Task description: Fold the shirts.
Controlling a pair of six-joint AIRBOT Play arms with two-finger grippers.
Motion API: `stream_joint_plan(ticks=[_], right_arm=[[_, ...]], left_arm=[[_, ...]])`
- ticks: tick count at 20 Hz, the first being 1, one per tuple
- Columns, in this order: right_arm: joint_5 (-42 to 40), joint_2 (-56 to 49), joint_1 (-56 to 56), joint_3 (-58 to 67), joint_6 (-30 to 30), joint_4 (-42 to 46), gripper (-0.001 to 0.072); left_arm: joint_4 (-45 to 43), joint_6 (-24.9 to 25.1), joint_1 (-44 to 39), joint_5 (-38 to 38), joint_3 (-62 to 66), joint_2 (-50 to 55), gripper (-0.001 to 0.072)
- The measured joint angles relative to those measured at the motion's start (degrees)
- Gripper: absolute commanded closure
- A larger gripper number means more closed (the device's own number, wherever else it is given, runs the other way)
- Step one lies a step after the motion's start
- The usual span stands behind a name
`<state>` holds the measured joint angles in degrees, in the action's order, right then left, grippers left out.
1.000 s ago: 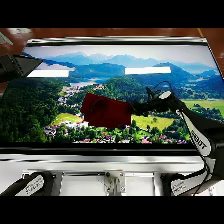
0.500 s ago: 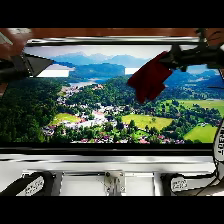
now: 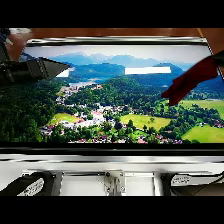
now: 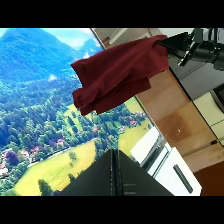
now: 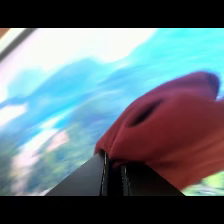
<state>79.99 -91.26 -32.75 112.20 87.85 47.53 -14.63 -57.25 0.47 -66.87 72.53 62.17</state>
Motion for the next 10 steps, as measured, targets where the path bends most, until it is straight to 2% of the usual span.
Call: stream_joint_plan(ticks=[4,10], right_arm=[[1.1,-0.3,-6.7,0.1,-0.2,10.4,0.0645],[10.1,-1.6,-16.5,-5.5,0.1,24.0,0.0646]], left_arm=[[0.0,0.0,-1.1,-0.9,0.0,0.0,0.0668],[0.0,-0.5,-1.7,-1.3,0.0,0.0,0.0668]])
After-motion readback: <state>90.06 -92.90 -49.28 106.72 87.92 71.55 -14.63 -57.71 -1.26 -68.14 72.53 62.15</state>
